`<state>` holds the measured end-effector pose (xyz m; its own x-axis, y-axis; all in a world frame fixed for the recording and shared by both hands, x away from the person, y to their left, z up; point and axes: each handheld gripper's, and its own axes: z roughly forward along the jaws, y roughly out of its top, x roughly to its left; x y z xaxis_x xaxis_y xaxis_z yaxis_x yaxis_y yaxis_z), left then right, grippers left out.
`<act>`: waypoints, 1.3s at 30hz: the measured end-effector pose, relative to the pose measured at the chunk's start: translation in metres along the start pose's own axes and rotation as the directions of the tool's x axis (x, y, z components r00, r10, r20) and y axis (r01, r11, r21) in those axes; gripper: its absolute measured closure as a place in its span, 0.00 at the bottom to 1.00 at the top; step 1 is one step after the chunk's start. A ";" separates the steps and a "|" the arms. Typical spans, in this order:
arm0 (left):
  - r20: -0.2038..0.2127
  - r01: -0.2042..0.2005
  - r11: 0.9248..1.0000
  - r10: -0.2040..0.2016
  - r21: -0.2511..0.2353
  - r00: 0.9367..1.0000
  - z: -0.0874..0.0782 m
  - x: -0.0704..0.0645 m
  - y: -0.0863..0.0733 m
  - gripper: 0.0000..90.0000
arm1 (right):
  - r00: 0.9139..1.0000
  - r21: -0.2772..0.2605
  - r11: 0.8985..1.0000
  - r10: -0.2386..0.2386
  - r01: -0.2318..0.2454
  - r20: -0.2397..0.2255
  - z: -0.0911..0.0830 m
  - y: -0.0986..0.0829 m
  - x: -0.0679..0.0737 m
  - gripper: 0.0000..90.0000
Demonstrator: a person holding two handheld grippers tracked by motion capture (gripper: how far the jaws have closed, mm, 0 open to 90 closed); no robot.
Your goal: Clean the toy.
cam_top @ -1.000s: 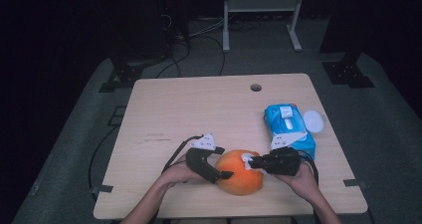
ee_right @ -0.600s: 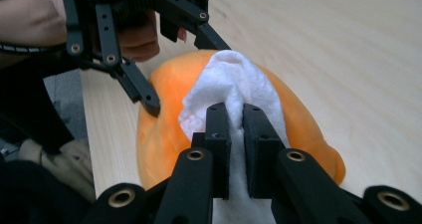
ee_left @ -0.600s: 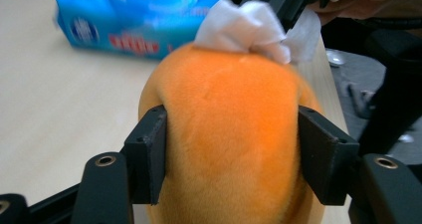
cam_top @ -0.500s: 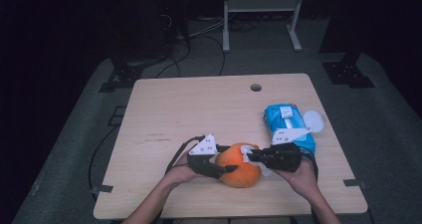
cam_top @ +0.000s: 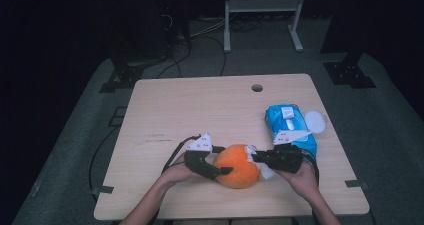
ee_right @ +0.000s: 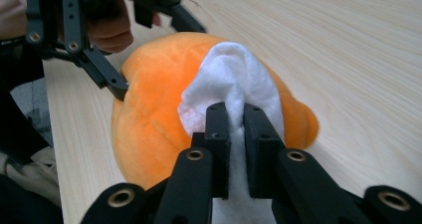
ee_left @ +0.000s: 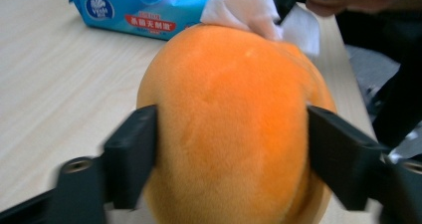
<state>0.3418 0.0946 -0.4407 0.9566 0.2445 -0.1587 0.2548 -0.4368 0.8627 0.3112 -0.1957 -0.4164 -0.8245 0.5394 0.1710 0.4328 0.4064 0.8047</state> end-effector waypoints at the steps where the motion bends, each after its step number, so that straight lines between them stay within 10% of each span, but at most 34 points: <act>1: 0.001 0.031 0.999 -0.031 -0.010 1.000 0.000 0.002 0.000 0.14 | 1.000 0.008 1.000 -0.011 0.011 0.009 0.002 0.001 0.003 0.91; 5: 0.011 0.084 0.996 -0.084 -0.009 0.996 0.003 0.005 -0.002 0.12 | 1.000 0.011 1.000 -0.016 0.016 0.012 0.003 0.001 0.004 0.91; 14: -0.037 -0.006 0.999 0.007 0.036 0.999 0.003 -0.002 -0.003 0.30 | 0.997 -0.014 0.997 -0.079 0.079 0.012 0.010 0.015 0.022 0.92; 25: -0.041 -0.024 0.999 0.026 0.037 0.999 0.005 -0.004 -0.003 0.30 | 0.988 -0.008 0.990 0.143 -0.143 0.064 -0.001 -0.015 -0.029 0.92; 35: -0.036 -0.076 0.996 0.077 0.046 0.996 0.005 -0.009 -0.002 0.30 | 0.997 -0.062 0.996 0.069 -0.067 0.030 -0.001 0.007 -0.010 0.92; 39: -0.040 -0.073 0.996 0.075 0.045 0.996 0.005 -0.009 -0.002 0.30 | 0.994 -0.024 0.994 0.104 -0.103 0.038 -0.001 -0.002 -0.020 0.92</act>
<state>0.3333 0.0893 -0.4431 0.9666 0.2453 -0.0742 0.1901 -0.4922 0.8495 0.3263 -0.2084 -0.4211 -0.7604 0.6065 0.2323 0.5069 0.3305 0.7961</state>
